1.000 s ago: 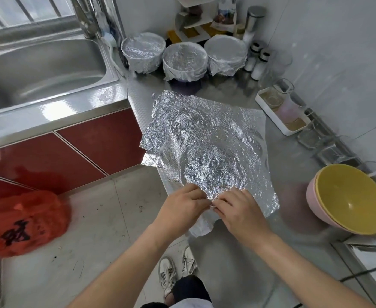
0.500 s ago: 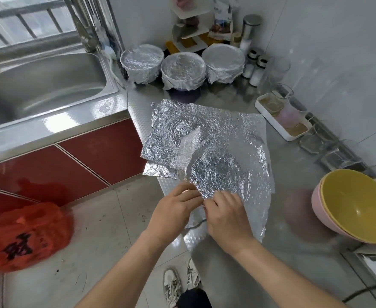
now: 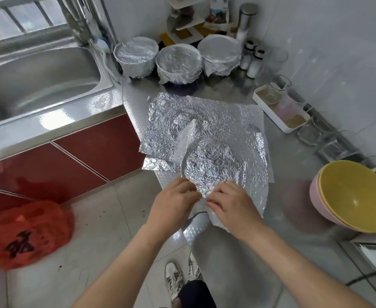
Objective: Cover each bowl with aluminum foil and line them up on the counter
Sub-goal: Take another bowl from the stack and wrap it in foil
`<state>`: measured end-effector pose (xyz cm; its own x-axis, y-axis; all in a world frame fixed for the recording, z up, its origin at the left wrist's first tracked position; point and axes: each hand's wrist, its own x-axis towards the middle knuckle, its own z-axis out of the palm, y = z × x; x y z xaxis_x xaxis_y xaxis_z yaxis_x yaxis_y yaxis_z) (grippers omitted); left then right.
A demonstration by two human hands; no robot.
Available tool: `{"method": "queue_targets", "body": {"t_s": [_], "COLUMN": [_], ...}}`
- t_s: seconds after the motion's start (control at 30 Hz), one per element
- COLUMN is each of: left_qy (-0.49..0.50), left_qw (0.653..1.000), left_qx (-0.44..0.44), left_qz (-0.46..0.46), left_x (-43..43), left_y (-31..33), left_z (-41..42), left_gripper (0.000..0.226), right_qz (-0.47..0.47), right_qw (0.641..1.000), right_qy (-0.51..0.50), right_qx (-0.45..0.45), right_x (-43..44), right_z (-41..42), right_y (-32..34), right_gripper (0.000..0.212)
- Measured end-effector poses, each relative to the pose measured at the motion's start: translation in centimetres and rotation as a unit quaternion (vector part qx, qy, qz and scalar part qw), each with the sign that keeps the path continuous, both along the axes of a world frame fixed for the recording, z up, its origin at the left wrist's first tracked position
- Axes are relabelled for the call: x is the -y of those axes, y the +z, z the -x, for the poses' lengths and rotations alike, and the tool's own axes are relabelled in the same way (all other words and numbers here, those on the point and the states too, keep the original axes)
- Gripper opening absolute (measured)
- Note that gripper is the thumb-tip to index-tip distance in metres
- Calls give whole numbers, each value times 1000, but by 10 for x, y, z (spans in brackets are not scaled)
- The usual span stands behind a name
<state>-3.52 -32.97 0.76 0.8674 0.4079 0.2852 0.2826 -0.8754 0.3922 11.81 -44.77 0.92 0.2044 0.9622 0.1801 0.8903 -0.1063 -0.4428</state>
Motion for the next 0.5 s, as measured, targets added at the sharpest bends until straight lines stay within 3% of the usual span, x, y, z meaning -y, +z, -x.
{"method": "queue_targets", "body": {"t_s": [0.07, 0.37, 0.5], "left_qy": [-2, -11, -21], "left_qw": [1000, 999, 1000], "left_qx": [-4, -15, -6], "left_qz": [-7, 39, 6], "left_x": [-2, 7, 9], "left_y": [-2, 7, 1], "left_z": [0, -6, -12], "left_gripper": [6, 23, 11], "right_qz": [1, -18, -23], "right_qw": [1000, 994, 990], "right_qy": [12, 13, 0], "right_qx": [26, 110, 141], "right_x": [2, 1, 5], "right_z": [1, 6, 4], "right_y": [-2, -11, -7], "right_gripper": [14, 15, 9]}}
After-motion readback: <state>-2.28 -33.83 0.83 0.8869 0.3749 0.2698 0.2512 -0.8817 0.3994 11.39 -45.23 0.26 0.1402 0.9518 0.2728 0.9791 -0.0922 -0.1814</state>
